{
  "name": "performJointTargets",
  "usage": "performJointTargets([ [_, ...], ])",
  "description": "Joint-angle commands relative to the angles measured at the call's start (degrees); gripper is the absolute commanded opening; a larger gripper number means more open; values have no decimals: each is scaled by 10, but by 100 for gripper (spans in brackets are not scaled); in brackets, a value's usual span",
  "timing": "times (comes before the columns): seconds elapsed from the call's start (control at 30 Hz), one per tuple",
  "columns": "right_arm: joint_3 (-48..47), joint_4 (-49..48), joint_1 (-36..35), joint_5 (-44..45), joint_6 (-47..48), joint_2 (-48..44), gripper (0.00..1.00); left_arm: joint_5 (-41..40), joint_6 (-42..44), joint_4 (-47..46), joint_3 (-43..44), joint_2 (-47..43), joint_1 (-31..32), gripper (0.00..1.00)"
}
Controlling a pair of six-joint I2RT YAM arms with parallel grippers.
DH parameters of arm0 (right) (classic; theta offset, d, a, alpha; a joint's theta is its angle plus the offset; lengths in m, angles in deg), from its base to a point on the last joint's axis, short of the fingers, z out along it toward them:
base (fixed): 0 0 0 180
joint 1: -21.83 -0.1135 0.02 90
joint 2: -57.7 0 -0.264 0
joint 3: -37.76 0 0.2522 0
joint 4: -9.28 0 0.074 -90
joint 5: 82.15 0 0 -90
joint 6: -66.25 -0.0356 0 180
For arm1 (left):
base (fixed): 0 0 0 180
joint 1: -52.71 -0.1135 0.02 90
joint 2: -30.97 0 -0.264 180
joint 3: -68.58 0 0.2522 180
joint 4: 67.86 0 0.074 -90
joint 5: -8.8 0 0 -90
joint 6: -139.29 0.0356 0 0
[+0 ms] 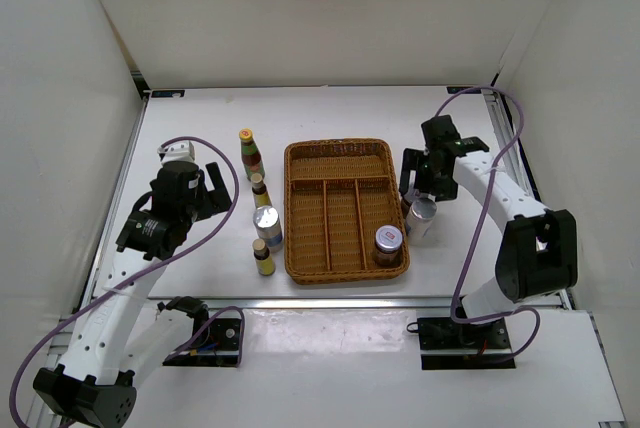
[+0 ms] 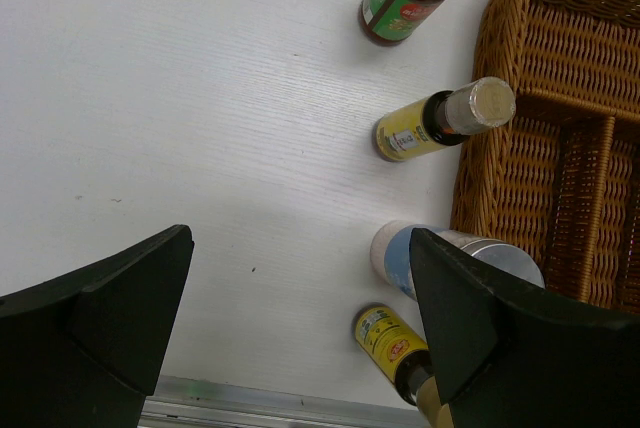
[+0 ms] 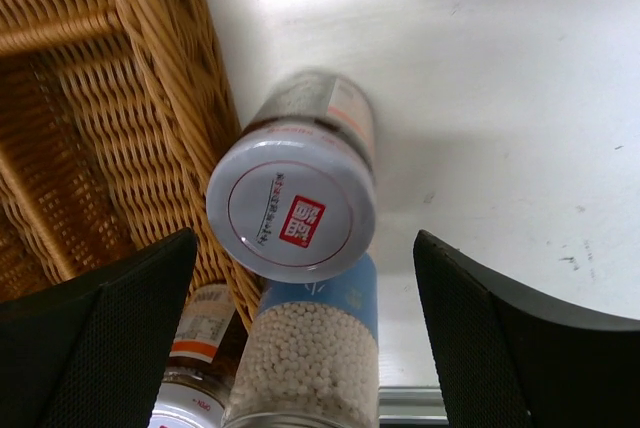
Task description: Organize the condiment bottles
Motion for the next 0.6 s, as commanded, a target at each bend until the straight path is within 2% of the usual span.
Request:
performJointTargets([
  [0.0, 11, -11, -10, -18, 4, 9, 92, -5, 1, 1, 10, -3, 2, 100],
  [0.2, 17, -22, -16, -18, -7, 26, 91, -5, 1, 1, 10, -3, 2, 100],
  [0.4, 22, -22, -16, 1, -13, 26, 82, -5, 1, 1, 10, -3, 2, 100],
  [0.57, 27, -22, -16, 12, -18, 21, 79, -5, 1, 1, 10, -3, 2, 100],
])
